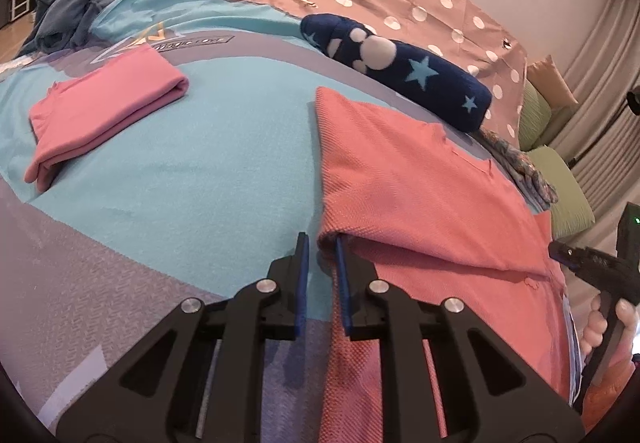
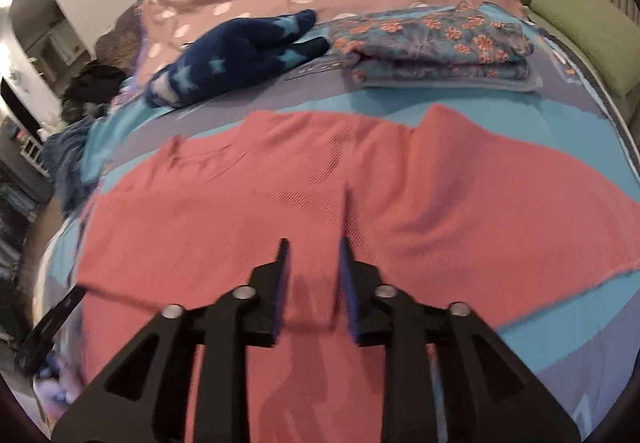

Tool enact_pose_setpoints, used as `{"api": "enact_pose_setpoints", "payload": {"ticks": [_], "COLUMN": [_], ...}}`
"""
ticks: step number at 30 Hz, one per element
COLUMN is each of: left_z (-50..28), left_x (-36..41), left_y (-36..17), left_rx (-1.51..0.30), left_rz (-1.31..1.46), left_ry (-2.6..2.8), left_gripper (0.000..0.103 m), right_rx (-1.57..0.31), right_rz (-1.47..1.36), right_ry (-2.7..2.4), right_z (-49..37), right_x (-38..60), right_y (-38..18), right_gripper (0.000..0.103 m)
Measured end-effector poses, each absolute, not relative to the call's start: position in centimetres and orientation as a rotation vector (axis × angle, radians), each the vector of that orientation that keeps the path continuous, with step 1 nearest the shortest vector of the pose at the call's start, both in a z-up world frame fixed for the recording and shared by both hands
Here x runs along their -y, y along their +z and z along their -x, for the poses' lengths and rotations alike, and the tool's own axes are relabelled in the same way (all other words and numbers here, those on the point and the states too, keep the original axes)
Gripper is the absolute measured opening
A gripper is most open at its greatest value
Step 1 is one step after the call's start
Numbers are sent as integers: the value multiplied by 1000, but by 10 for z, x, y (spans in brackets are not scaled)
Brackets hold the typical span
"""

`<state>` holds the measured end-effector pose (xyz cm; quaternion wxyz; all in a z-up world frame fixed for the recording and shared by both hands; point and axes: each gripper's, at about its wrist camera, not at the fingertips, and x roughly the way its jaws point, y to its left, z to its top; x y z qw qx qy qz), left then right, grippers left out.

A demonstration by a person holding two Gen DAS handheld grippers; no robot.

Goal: Fold small clothes

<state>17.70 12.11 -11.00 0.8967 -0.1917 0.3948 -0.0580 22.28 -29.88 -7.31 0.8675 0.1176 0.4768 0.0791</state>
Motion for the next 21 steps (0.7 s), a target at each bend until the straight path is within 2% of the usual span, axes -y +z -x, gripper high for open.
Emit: {"api": "enact_pose_setpoints", "payload": {"ticks": [5,6,7,8,9,12,15,17,19,21], "left_z": [-179,-179,-179,-180,-180,-180,-180,-180,-177,-170], "left_x": [-117,-117,-116,-115,-115,-115,-115,-115,-115,-117], "left_y": [-112,-112,-112,-112,-113,-113,-112,-112,-109,-100], "left_rx": [-831,-833,-834,-835,-837,-838,-837,-837,-841,-837], "left_rz": [378,375,370,367,364,361,362,363,352,356], "left_ry": [-123,-121,-118,-115,-114,-112,-112,-111,-100,-114], "left_gripper": [14,14,14,14,14,14,15,15,14,11], "right_rx": [-1060,-1067,-1059,-1047,-1038,-992,-1032,-1011,-988,-942], "right_rz": [-244,-252,-236,-210,-219,-151,-52,-73,-121,-137], "right_ry": [195,186,159,129,128,84,57,53,33,22], "right_z": [-213,-215,-217,-218,-218,-213,-212,-208,-200,-190], "right_x": [287,287,285,284,284,284,283,289,295,298], "right_y": [-91,-96,-98,-96,-93,-78,-91,-92,-86,-75], "right_gripper": [41,38,15,10,10,10,13,23,27,27]}}
